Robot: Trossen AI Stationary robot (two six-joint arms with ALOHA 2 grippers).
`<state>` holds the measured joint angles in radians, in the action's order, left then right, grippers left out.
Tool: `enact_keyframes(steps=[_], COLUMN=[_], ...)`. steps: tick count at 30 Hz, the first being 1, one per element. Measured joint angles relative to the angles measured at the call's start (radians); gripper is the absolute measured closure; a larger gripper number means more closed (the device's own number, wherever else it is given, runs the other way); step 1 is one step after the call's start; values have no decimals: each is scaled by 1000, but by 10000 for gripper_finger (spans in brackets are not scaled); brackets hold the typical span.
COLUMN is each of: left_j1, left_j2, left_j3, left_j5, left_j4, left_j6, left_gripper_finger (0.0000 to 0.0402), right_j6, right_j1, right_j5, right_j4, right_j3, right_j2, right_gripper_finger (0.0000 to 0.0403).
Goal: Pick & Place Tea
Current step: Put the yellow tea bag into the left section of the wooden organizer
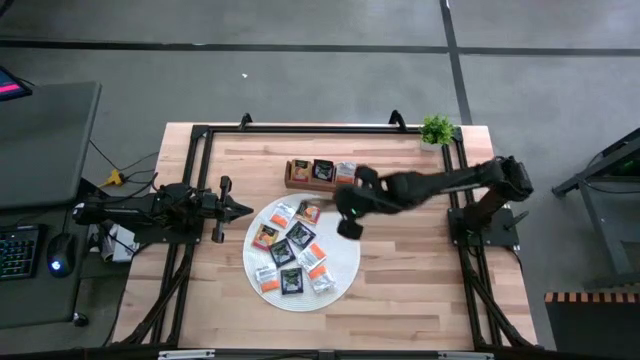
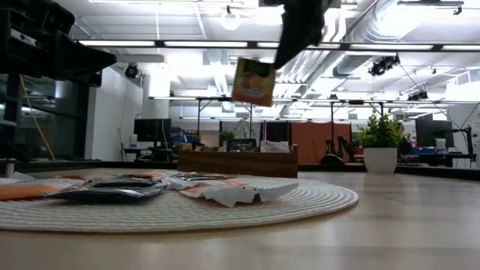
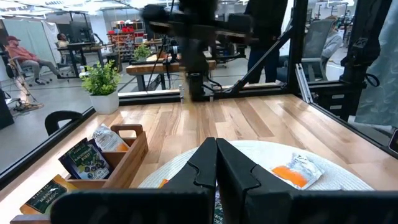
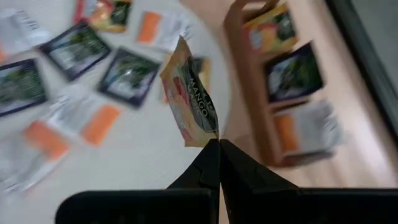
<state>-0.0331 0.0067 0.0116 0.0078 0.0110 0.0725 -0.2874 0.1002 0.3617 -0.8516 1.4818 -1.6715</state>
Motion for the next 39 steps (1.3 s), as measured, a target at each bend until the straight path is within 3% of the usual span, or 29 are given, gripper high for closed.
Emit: enact_keyframes(steps=[13, 23, 39], left_j1=[0, 0, 0], left_j2=[0, 0, 0], left_j3=[0, 0, 0], left_j5=[0, 0, 0], left_j4=[0, 0, 0], left_j6=[0, 0, 0], left_gripper_finger=[402, 402, 402], right_j6=[373, 402, 355], right_j1=[-211, -280, -321], right_j5=[-13, -73, -78], right_j4=[-3, 0, 5], right_j3=[324, 515, 533], right_j2=[-283, -461, -497], right_gripper_finger=[403, 403, 403])
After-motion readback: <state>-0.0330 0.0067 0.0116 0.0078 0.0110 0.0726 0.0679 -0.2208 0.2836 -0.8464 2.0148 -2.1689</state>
